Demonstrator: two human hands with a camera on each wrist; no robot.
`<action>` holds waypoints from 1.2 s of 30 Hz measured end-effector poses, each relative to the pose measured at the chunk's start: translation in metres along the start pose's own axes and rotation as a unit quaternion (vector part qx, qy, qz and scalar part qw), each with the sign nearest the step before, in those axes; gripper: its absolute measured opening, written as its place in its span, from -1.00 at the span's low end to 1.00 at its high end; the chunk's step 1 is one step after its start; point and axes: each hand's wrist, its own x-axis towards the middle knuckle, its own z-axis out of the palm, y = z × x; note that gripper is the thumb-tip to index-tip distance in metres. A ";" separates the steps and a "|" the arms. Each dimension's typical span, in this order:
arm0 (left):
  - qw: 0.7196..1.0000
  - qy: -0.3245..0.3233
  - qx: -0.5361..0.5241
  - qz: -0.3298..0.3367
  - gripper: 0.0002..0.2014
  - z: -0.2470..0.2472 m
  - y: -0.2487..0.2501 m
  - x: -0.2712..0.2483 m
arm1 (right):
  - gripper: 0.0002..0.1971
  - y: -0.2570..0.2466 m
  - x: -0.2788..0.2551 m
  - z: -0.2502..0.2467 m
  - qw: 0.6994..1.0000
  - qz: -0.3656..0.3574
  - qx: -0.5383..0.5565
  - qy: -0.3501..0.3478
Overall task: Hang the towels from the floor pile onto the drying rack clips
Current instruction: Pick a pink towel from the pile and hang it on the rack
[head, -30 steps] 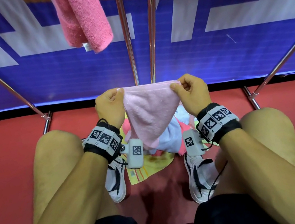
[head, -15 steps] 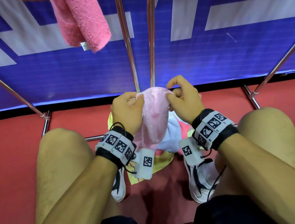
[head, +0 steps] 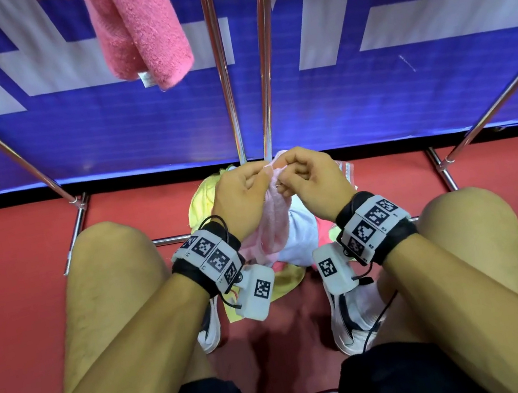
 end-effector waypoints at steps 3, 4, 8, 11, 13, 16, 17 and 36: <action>1.000 -0.002 0.016 0.015 -0.78 0.000 -0.001 0.000 | -0.78 -0.001 -0.001 0.000 0.999 -0.030 -0.026 0.006; 1.000 -0.001 0.015 0.016 -0.78 0.000 0.000 0.000 | -0.83 -0.002 -0.001 0.000 0.997 -0.049 -0.057 0.011; 1.000 0.011 0.000 0.008 -0.74 0.001 -0.001 0.001 | -0.92 0.004 0.002 0.000 0.984 -0.104 -0.138 0.038; 1.000 0.015 -0.014 0.004 -0.74 0.001 -0.003 0.001 | -0.94 0.009 0.005 0.000 0.981 -0.106 -0.157 0.041; 1.000 0.015 -0.027 -0.003 -0.78 0.002 -0.002 -0.001 | -0.95 0.011 0.005 0.000 0.979 -0.110 -0.168 0.031; 0.998 0.014 -0.060 -0.030 -0.72 0.005 0.003 -0.003 | -0.94 0.015 0.004 0.001 0.971 -0.127 -0.197 0.046; 0.997 0.007 -0.067 -0.038 -0.71 0.005 0.004 -0.003 | -0.93 0.016 0.004 0.002 0.968 -0.134 -0.207 0.055; 0.999 -0.032 0.020 -0.005 -0.82 -0.008 0.004 -0.001 | -0.79 0.009 0.004 -0.002 0.937 -0.125 -0.324 0.027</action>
